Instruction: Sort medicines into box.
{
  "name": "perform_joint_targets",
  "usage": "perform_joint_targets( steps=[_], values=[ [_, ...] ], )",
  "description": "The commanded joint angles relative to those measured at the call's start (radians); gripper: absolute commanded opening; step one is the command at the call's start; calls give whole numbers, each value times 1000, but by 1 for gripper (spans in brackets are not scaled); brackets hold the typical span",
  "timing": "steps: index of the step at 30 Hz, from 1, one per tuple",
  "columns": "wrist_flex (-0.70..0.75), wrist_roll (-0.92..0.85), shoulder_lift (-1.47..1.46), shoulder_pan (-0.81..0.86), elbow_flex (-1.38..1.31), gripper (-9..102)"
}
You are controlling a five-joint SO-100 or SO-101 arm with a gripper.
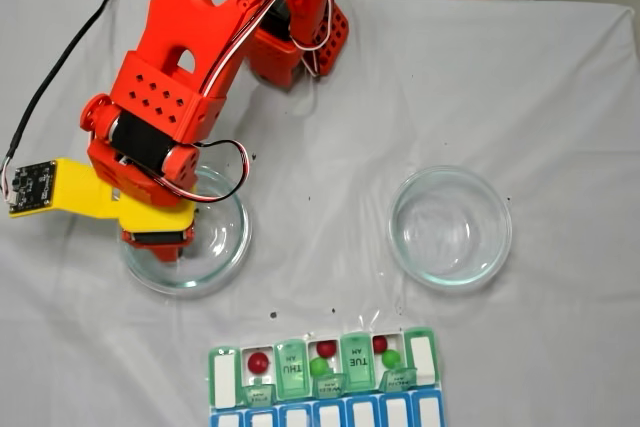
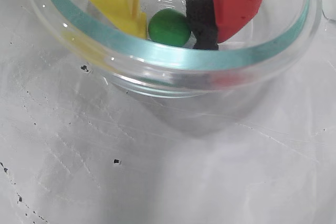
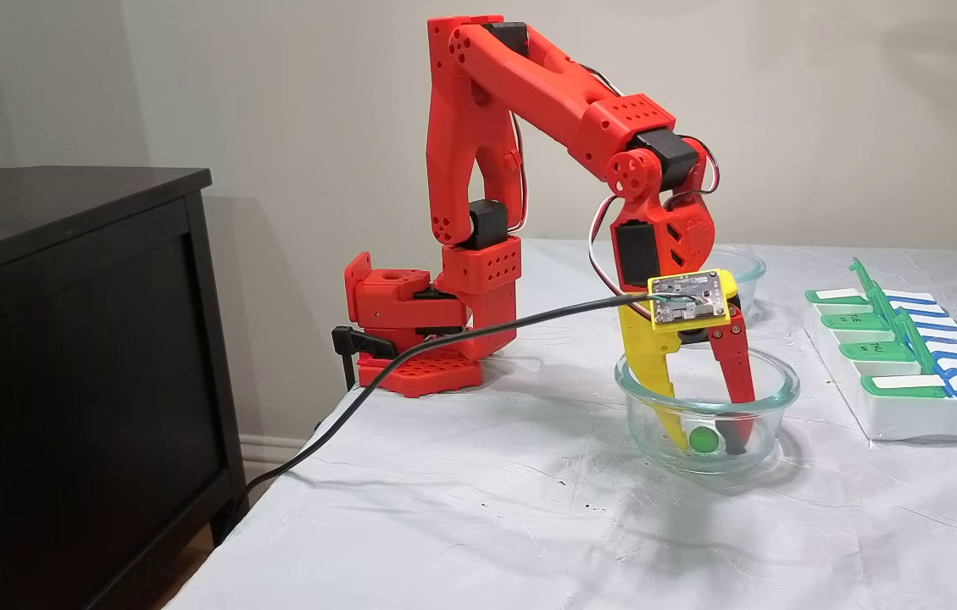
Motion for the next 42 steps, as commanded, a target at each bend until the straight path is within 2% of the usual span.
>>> perform_joint_targets(
  steps=[1,8,12,20,26,32,39,42],
  values=[
    [-9,-17,49,-5,-8,11],
    [-20,-29,54,-8,2,8],
    [-21,-12,87,-12,18,2],
    [94,15,316,-63,29,0],
    [141,121,471,-169,-69,0],
    [-9,229,442,-288,-92,0],
    [-250,341,204,-364,-124,0],
    [-276,360,112,-374,-190,0]
  ],
)
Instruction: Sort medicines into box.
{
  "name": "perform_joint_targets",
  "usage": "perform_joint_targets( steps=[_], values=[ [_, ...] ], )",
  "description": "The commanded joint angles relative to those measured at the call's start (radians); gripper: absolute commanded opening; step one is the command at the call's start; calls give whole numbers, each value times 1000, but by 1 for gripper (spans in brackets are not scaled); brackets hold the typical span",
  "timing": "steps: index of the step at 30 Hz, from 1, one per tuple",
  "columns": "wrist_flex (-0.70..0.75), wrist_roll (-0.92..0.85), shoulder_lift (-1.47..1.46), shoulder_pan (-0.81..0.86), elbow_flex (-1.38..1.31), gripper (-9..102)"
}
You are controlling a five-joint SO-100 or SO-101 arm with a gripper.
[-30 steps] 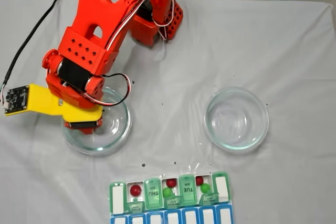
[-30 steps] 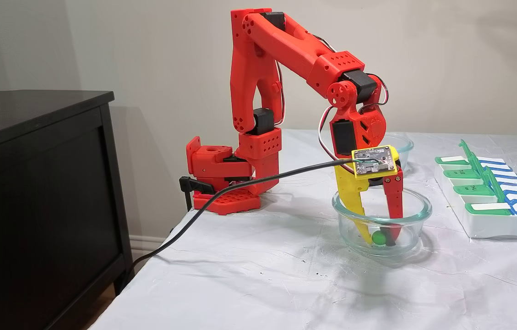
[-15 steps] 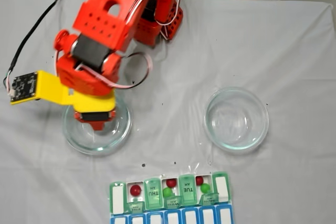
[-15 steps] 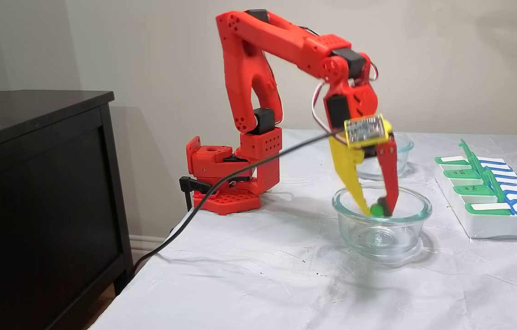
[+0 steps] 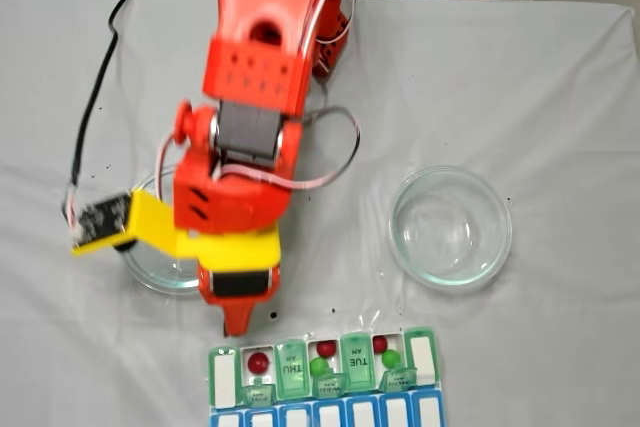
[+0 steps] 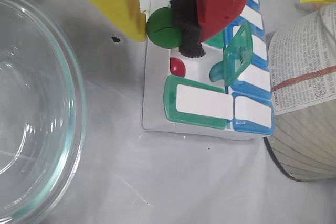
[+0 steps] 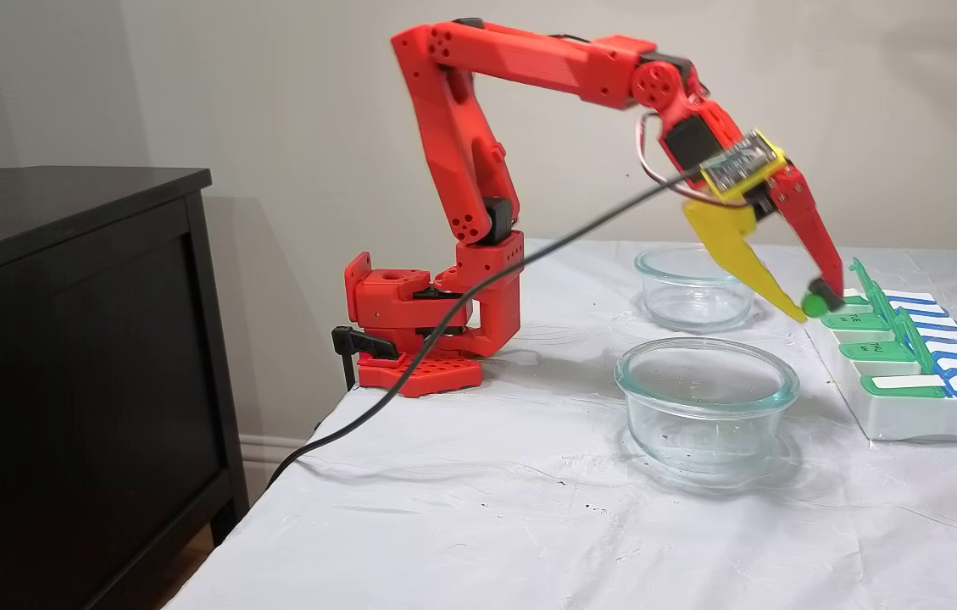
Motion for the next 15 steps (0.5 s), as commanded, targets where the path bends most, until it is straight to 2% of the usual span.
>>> perform_joint_targets(
  steps=[1,7,15],
  values=[
    [-71,21,-61,-28,-169,0],
    [-187,46,-77,-44,-166,0],
    [-235,26,-114,-84,-126,0]
  ],
)
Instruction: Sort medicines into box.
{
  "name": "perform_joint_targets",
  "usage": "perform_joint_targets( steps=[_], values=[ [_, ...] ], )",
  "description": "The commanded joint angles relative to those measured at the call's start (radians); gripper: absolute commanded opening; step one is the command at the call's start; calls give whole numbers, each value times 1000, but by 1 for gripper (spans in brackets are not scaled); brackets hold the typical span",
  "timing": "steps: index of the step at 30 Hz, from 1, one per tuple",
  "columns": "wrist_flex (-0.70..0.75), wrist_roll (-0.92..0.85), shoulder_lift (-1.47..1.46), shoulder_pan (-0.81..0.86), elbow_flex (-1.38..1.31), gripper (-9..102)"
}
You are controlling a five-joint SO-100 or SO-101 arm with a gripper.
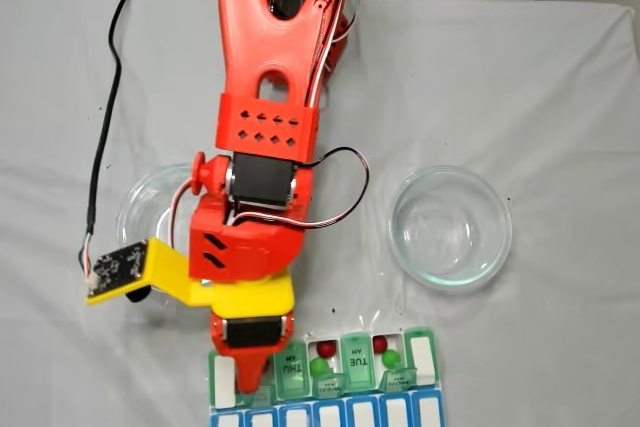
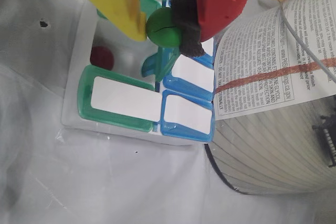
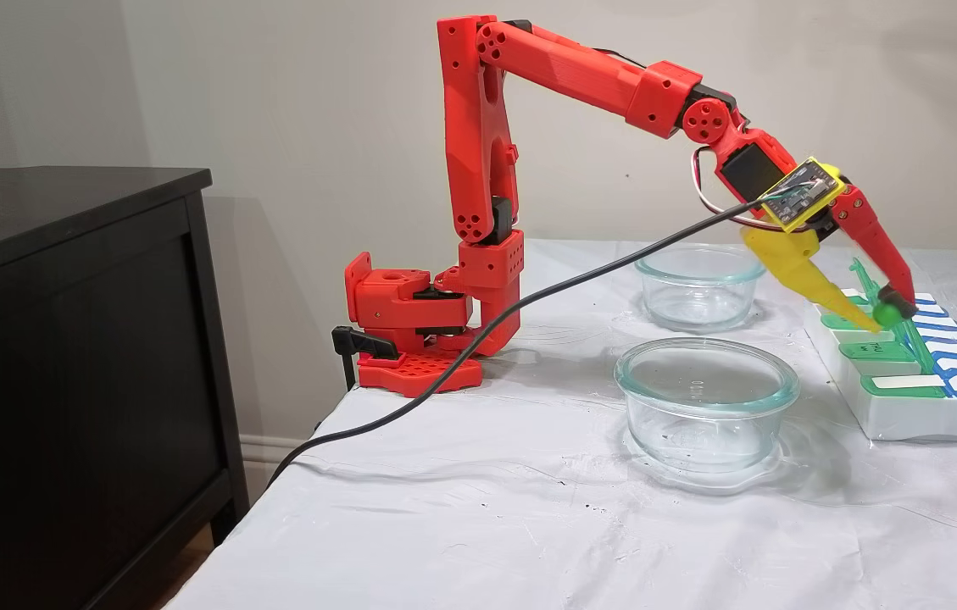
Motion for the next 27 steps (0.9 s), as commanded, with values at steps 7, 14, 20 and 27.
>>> perform_joint_targets(
  steps=[7,14,20,27],
  values=[
    [-28,-21,55,-12,-23,0],
    [-60,8,170,32,0,0],
    [-64,37,275,74,32,0],
    [60,5,276,31,81,0]
  ],
)
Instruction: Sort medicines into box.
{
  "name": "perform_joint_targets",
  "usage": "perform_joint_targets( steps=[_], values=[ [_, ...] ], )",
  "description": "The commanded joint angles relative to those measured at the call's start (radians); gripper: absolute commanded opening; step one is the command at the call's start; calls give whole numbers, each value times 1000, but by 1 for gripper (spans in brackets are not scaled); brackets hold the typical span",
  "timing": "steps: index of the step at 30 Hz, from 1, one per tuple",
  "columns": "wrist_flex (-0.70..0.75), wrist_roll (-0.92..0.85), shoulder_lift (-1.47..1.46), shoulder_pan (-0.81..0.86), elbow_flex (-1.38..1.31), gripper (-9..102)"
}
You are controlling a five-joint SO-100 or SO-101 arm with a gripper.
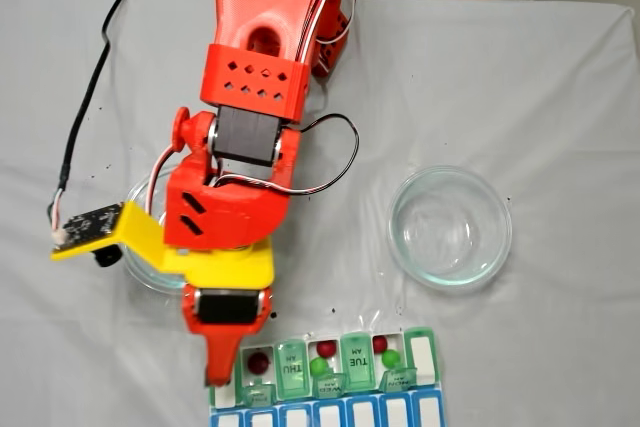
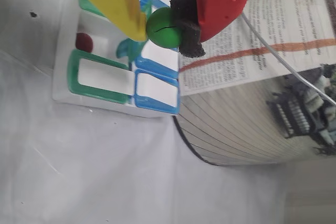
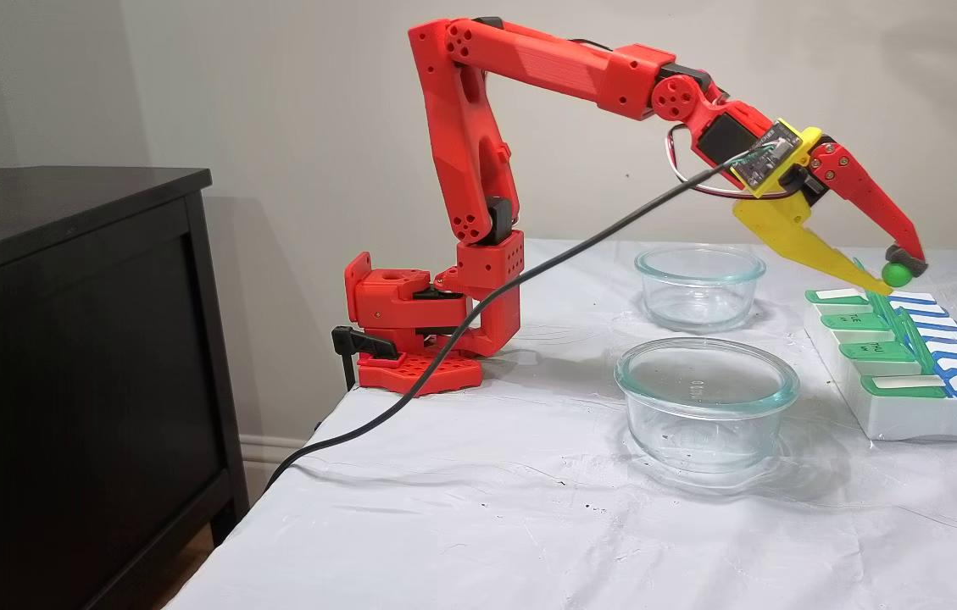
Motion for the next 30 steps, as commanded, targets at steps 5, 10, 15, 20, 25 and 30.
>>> perform_joint_targets(
  steps=[5,10,15,20,25,30],
  values=[
    [92,83,60,-37,-2,0],
    [54,106,6,-41,-14,0],
    [34,124,-75,-40,-63,0],
    [9,129,-132,-46,-89,0],
    [-41,127,-169,-49,-104,0],
    [-144,117,-198,-55,-92,0]
  ],
)
